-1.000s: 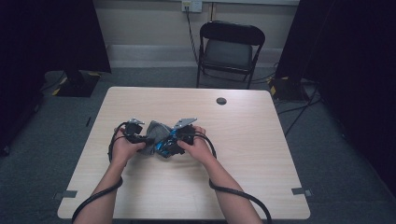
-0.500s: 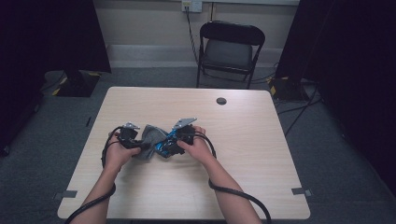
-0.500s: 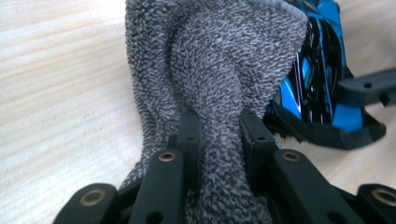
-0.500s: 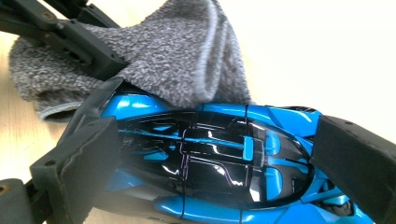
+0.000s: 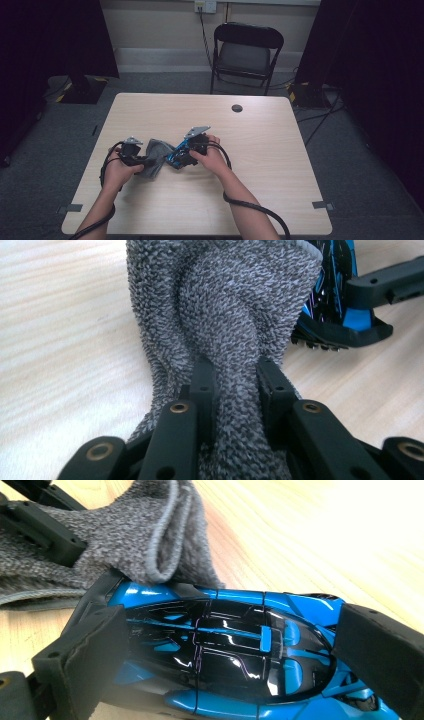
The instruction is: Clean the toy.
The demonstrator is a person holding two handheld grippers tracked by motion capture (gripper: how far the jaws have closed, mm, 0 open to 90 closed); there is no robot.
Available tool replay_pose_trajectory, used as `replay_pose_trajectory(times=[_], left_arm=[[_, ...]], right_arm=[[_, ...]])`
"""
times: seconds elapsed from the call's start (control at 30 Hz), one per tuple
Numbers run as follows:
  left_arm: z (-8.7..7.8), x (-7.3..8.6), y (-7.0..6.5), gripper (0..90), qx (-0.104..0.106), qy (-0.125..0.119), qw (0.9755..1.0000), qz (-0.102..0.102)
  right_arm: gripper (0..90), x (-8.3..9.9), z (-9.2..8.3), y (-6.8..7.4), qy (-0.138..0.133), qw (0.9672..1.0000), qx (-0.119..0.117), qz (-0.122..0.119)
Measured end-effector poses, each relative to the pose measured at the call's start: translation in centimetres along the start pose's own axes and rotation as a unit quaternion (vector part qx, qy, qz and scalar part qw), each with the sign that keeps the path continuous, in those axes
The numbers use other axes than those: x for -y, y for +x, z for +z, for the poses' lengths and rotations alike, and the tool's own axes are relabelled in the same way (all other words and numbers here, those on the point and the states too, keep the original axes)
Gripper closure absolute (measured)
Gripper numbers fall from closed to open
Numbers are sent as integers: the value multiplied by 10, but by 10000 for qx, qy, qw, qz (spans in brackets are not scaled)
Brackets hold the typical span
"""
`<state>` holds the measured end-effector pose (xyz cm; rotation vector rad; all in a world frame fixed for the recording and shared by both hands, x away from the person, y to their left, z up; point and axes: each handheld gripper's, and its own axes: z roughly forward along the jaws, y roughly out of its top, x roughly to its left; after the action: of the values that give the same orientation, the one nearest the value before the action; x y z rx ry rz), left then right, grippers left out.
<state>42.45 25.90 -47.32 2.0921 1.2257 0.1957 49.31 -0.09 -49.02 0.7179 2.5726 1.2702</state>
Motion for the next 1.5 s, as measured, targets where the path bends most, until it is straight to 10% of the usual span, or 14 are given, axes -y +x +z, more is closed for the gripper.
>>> replay_pose_trajectory(times=[0.63,1.07,1.5], left_arm=[[-31,27,5,733,107,-217,9995,-190],[-38,1,11,729,55,-619,9977,-284],[-10,-41,10,729,61,-850,9958,-330]], right_arm=[[8,0,0,0,-6,10000,-9,-2],[8,0,0,-1,-26,10000,-13,-2],[8,1,0,-1,-42,10000,-13,5]])
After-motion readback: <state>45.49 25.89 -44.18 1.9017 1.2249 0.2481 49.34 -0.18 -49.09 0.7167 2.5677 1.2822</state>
